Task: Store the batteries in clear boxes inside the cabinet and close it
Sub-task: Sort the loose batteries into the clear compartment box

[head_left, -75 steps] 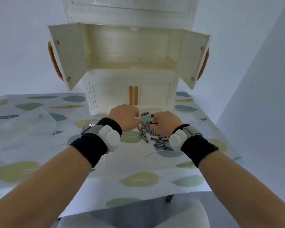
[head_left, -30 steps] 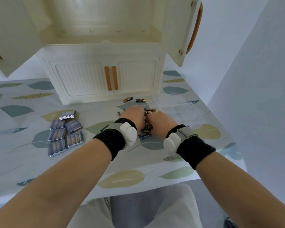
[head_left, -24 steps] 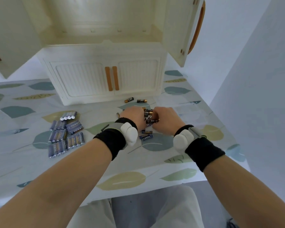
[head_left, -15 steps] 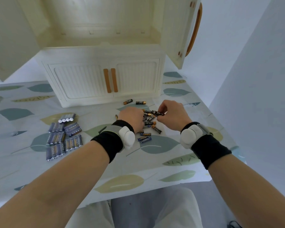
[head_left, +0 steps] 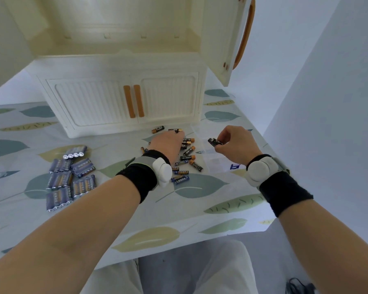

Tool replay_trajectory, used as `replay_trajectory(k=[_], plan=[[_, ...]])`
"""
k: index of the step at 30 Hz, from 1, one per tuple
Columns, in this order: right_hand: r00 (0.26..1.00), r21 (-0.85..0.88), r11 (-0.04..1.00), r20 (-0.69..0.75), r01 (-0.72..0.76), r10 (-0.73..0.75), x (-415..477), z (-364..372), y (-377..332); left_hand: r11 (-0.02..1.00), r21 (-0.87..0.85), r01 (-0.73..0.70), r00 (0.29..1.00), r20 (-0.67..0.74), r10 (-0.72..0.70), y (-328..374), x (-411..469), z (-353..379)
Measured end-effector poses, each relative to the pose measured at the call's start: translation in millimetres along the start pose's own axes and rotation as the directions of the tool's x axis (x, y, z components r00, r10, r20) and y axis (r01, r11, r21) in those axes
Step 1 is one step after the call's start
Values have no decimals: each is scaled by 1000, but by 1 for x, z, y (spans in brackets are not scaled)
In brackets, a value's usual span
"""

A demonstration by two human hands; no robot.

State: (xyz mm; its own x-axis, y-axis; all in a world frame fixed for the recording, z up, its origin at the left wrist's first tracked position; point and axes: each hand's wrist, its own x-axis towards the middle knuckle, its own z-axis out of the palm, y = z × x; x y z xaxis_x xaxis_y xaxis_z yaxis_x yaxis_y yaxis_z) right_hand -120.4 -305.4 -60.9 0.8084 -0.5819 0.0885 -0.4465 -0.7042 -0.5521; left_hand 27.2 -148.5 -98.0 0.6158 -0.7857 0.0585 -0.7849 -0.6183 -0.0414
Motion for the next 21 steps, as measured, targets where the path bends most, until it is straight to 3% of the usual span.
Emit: replay_trajectory(k=[8, 13, 17, 21], plan=[[994, 46, 993, -31, -107, 109, -8, -18, 15, 999, 51, 9, 1000, 18, -10, 1, 0, 1], [990, -66, 988, 14, -142, 144, -17, -24, 27, 999, 38, 8, 1000, 27, -9, 4, -5, 1], [990, -102, 986, 34, -130, 134, -21, -21, 26, 998, -54, 37, 999, -7, -37, 5, -10, -7], [991, -57, 992, 62, -112, 115, -23, -11, 17, 979, -201, 4, 989, -143, -34, 16, -15, -26]])
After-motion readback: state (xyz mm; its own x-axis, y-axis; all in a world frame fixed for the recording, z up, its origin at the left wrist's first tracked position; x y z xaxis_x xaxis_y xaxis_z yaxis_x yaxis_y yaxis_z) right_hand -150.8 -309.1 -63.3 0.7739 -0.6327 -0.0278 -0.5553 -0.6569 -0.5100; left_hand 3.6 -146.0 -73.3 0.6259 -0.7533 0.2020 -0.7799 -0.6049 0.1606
